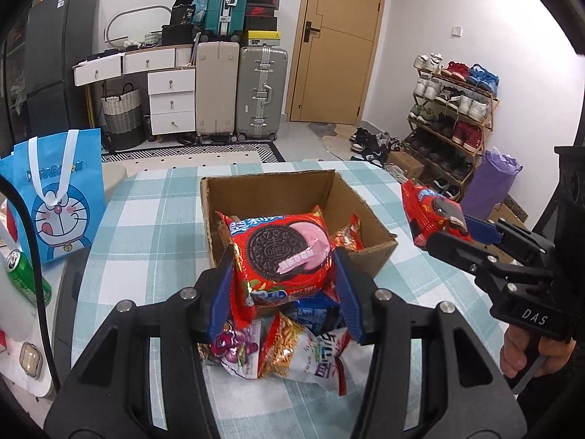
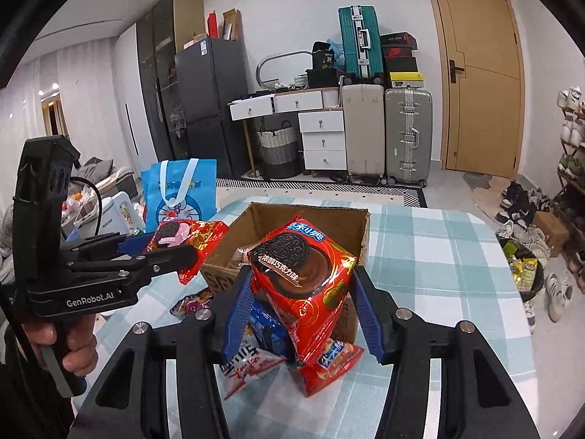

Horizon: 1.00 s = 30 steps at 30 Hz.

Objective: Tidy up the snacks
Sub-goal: 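Carry both Oreo packs in both tools over the cardboard box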

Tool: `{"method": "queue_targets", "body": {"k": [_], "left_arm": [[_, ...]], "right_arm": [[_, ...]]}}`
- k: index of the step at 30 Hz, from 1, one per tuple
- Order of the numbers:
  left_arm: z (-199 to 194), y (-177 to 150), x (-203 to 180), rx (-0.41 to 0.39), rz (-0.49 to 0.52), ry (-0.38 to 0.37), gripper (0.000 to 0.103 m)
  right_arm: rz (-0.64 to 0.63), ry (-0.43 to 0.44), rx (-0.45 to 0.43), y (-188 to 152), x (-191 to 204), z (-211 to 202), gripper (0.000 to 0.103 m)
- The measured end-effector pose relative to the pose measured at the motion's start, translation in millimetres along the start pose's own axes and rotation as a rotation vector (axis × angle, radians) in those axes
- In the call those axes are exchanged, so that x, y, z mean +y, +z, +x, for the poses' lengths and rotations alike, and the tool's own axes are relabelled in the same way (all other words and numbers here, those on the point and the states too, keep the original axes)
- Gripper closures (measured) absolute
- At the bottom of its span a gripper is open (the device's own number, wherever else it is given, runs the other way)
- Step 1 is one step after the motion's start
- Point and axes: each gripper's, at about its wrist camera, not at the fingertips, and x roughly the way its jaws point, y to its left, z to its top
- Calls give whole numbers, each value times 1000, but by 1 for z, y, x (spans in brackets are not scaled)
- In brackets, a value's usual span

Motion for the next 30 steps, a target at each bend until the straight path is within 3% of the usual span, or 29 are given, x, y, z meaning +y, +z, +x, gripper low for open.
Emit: {"method": "queue_targets", "body": {"k": [30], "left_arm": [[115,18,28,66,-7,38,55]], "right_arm": [[74,-8,42,-5,-21,87,50]]}}
